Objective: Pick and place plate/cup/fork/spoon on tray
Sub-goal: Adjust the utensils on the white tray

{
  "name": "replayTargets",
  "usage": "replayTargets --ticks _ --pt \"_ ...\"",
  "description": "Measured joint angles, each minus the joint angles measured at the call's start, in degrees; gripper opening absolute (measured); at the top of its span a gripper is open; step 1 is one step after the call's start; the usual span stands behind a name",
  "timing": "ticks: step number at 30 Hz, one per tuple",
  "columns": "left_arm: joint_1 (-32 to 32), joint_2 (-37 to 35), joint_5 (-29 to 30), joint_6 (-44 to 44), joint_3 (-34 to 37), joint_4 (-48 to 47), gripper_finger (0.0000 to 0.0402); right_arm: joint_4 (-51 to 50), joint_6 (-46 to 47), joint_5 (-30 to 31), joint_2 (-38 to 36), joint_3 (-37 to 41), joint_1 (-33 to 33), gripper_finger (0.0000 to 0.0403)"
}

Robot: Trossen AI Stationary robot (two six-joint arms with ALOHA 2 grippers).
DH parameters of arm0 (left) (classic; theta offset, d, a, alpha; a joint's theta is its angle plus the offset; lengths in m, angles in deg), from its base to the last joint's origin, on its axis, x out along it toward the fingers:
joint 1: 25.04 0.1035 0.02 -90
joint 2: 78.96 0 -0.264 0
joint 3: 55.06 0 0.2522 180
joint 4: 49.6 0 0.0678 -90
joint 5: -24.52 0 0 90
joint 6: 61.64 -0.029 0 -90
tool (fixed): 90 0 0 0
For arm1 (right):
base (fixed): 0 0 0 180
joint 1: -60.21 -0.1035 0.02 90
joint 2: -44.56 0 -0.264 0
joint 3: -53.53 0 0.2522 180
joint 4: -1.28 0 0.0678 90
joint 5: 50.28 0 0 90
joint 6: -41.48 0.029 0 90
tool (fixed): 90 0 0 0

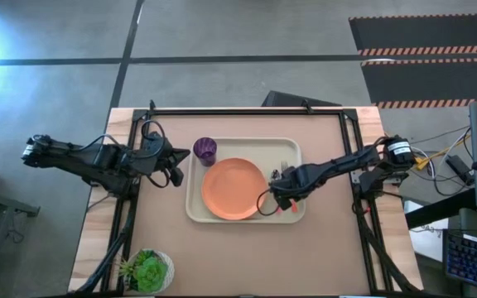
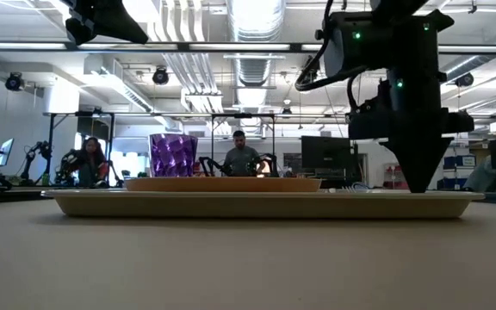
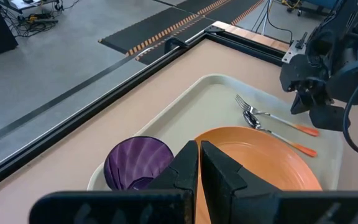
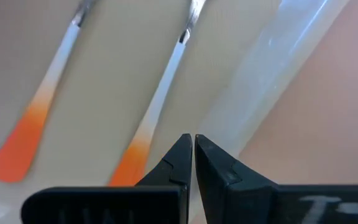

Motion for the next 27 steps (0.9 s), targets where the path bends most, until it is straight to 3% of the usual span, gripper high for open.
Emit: replayTargets --ticks 27 --pt "0.0 -0.2 0.0 -0.5 0.0 0.0 0.0 6.2 1.2 4.7 0.4 0.9 -1.6 0.0011"
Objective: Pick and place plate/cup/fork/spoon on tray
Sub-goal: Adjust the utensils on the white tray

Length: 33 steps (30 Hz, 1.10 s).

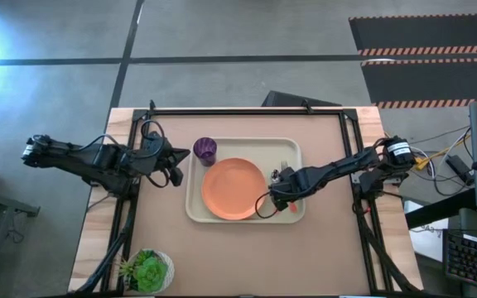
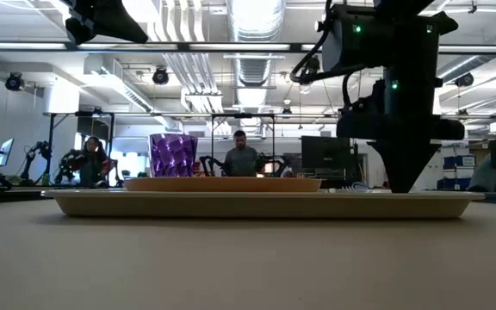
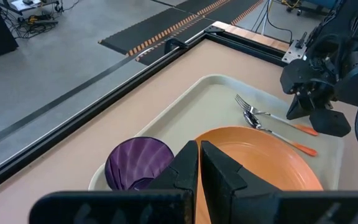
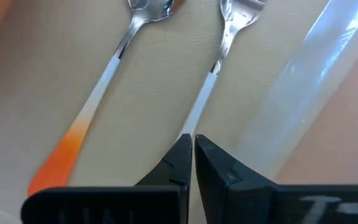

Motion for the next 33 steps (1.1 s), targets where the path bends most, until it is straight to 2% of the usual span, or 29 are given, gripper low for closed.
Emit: replayTargets --ticks 8,22,33 --pt "0.0 0.0 0.0 0.0 0.0 0.0 0.0 0.9 -1.6 0.2 2.2 0.0 0.0 0.0011" --pt "0.0 0.0 -0.3 -0.9 0.0 0.0 0.0 2.6 2.2 -0.1 1.8 -1.4 0.0 0.0011" --pt "0.0 0.0 -0.3 -1.0 0.1 0.0 0.0 -0.4 2.2 -0.2 1.3 -1.4 0.0 0.0011"
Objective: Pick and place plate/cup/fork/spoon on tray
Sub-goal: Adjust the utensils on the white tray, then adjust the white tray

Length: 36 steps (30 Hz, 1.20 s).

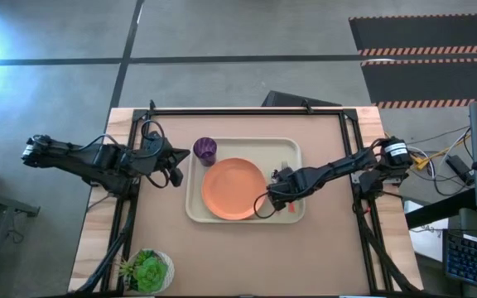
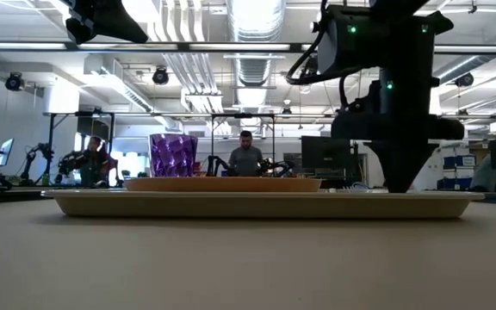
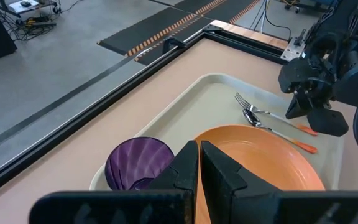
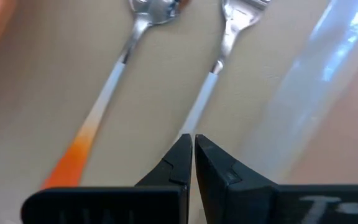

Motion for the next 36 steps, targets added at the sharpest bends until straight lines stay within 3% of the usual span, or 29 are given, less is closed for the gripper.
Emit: replayTargets --ticks 24,27,33,36 --pt "0.0 0.0 -0.1 -0.1 0.0 -0.2 0.0 -0.2 -0.7 3.6 -1.7 0.7 -2.8 0.0011" --pt "0.0 -0.3 0.3 0.4 -0.1 -6.2 0.0 -0.3 -1.0 4.6 -1.8 0.1 -3.1 0.0011" --pt "0.9 -0.6 -0.3 21.7 0.4 -30.0 0.0 -0.1 -5.1 7.4 -5.2 -5.8 -3.1 0.0011" --pt "0.9 0.3 -2.5 29.1 1.6 -34.7 0.0 0.0 -8.8 10.7 -7.7 -9.8 -3.1 0.0011"
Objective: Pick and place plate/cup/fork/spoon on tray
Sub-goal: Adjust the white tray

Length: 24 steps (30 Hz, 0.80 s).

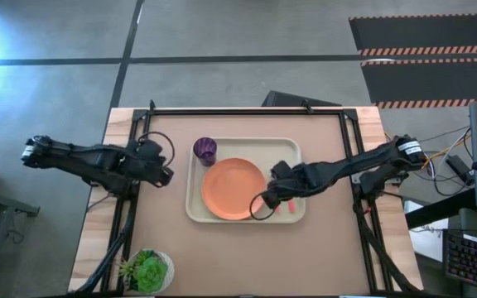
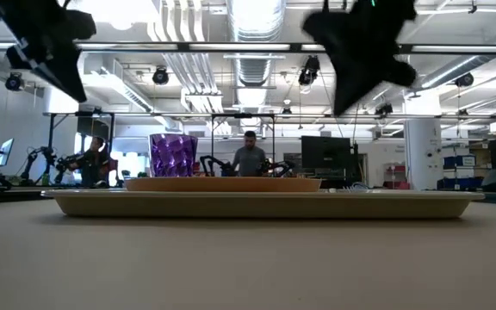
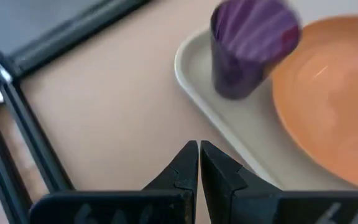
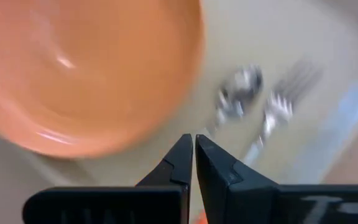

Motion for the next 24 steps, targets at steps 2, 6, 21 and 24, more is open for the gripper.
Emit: replayTargets --ticks 2,6,21,24 --pt "0.2 0.6 -1.5 1.0 2.1 1.8 0.0 1.6 -4.5 1.9 -2.2 -3.0 0.0 0.0011" --pt "1.0 2.6 -5.4 1.0 9.2 13.1 0.0 7.3 -15.3 8.2 -6.5 -9.4 0.0 0.0011" --pt "5.1 12.3 -10.6 5.0 23.5 34.2 0.0 21.6 -44.5 8.7 -11.5 -19.2 -2.3 0.0011" --pt "5.1 13.8 -11.3 5.1 24.8 40.5 0.0 21.1 -44.5 8.8 -10.5 -19.2 -2.3 0.0011"
